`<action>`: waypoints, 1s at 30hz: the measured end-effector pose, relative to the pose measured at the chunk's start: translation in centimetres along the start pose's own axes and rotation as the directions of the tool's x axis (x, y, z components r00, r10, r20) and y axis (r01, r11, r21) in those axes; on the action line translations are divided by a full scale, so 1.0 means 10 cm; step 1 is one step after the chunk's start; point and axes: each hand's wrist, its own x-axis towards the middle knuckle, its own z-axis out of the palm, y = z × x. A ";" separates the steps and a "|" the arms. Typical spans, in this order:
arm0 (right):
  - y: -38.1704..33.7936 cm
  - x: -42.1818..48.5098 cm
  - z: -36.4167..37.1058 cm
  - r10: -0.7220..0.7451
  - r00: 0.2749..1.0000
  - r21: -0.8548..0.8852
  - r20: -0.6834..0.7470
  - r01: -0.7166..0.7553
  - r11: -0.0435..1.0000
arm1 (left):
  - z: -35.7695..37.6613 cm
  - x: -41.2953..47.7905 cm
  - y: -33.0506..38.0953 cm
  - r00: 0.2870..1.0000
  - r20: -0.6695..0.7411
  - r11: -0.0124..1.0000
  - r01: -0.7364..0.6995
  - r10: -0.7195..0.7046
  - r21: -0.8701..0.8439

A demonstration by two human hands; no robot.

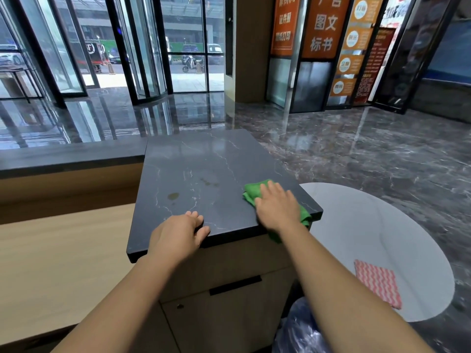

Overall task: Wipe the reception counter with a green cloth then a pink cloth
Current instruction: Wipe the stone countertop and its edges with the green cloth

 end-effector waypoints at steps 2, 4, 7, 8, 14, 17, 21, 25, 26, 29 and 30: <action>0.18 0.10 -0.04 0.087 0.996 -0.017 0.016 -0.087 0.996 | -0.01 -0.01 0.00 1.000 0.018 1.000 -0.004 0.003 0.021; 0.23 0.17 -0.06 0.160 0.987 -0.001 0.031 -0.160 0.987 | -0.04 0.00 -0.01 0.998 0.052 0.999 -0.026 0.024 0.030; 0.13 0.20 -0.08 0.262 0.964 0.025 0.039 -0.263 0.964 | -0.15 -0.03 -0.07 0.997 0.027 0.993 -0.069 0.072 -0.100; 0.07 0.18 -0.06 0.300 0.953 0.035 0.042 -0.302 0.953 | -0.22 -0.06 -0.10 0.999 -0.015 0.980 -0.050 0.048 -0.192; -0.58 0.04 0.07 0.394 0.919 0.041 0.033 -0.395 0.918 | -0.37 -0.21 -0.64 0.917 -0.129 0.710 0.197 -0.377 -0.676; -0.77 0.17 0.06 0.388 0.918 0.044 0.084 -0.393 0.919 | -0.37 -0.21 -0.77 0.892 -0.069 0.594 0.238 -0.446 -0.768; -1.06 0.40 0.06 0.314 0.945 0.056 0.096 -0.320 0.946 | -0.35 -0.11 -0.89 0.899 0.094 0.463 0.307 -0.428 -0.832; -1.55 0.57 0.17 0.165 0.981 0.092 0.107 -0.175 0.980 | -0.34 0.04 -1.04 0.884 0.147 0.422 0.350 -0.443 -0.836; -1.66 0.60 0.21 0.114 0.988 0.096 0.106 -0.124 0.988 | -0.35 0.08 -1.05 0.883 0.156 0.413 0.355 -0.443 -0.839; -1.80 0.74 0.29 -0.044 0.995 0.081 0.090 0.037 0.996 | -0.35 0.24 -1.11 0.884 0.195 0.366 0.366 -0.426 -0.856; -1.75 0.78 0.28 -0.085 0.992 0.079 0.089 0.078 0.994 | -0.36 0.27 -1.12 0.885 0.202 0.348 0.362 -0.419 -0.865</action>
